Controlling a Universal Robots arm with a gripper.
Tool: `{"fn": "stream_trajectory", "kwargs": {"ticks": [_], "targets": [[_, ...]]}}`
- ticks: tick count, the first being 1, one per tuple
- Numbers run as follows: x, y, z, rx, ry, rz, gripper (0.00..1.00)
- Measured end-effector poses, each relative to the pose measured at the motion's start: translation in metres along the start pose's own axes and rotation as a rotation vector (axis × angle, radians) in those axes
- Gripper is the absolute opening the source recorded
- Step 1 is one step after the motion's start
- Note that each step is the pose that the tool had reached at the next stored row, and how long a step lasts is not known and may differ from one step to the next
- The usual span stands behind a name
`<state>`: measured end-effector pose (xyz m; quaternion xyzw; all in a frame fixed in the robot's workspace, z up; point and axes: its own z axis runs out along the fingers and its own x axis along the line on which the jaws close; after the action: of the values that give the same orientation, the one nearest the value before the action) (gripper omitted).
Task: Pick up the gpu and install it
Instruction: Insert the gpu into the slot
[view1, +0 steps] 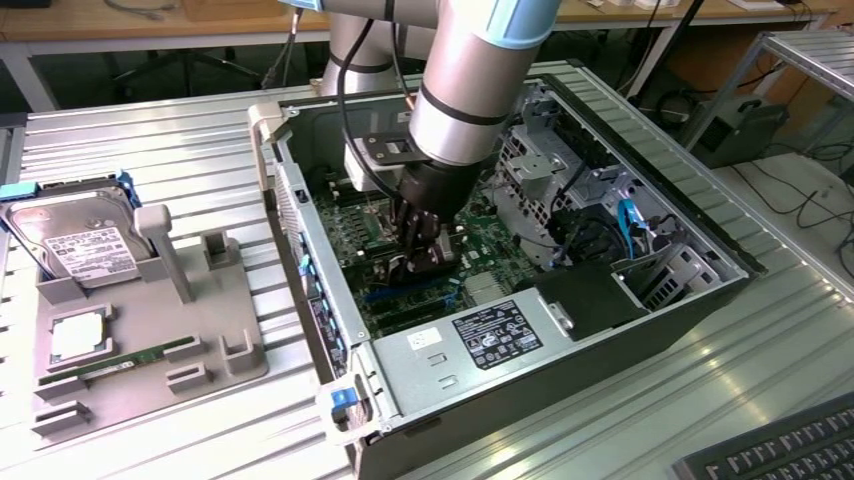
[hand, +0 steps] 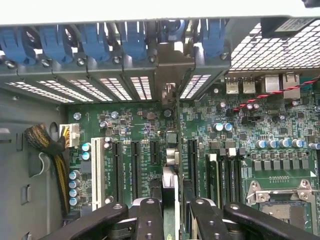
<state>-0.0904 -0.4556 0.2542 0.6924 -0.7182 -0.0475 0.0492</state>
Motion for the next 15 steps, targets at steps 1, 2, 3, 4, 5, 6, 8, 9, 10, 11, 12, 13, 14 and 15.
{"fn": "stream_trajectory", "kwargs": {"ticks": [1,2,3,4,5,6,8,9,10,11,12,13,14,15], "targets": [[-0.0001,0.0,0.0,0.0,-0.0002,0.0,0.26],[-0.0002,0.0,-0.0001,-0.0001,-0.0003,0.0,0.26],[-0.0003,-0.0001,-0.0001,-0.0001,-0.0003,0.0,0.26],[-0.0004,-0.0001,-0.0001,-0.0001,-0.0003,0.0,0.26],[-0.0005,-0.0001,-0.0001,-0.0001,-0.0003,0.0,0.26],[-0.0006,-0.0001,-0.0001,-0.0001,-0.0003,0.0,0.26],[-0.0008,-0.0002,0.0001,-0.0002,-0.0001,0.0,0.26],[-0.0008,-0.0003,0.0001,-0.0002,0.0,0.0,0.26],[-0.0009,-0.0005,0.0003,-0.0002,-0.0001,0.0,0.26],[-0.0009,-0.0006,0.0004,-0.0002,-0.0003,0.0,0.26],[-0.0009,-0.0006,0.0004,-0.0002,-0.0002,0.0,0.26],[-0.0009,-0.0008,0.0007,-0.0002,-0.0001,0.0,0.26],[-0.0009,-0.0008,0.001,-0.0002,-0.0002,0.0,0.26],[-0.0009,-0.0008,0.0015,-0.0002,-0.0001,0.0,0.26]]}}
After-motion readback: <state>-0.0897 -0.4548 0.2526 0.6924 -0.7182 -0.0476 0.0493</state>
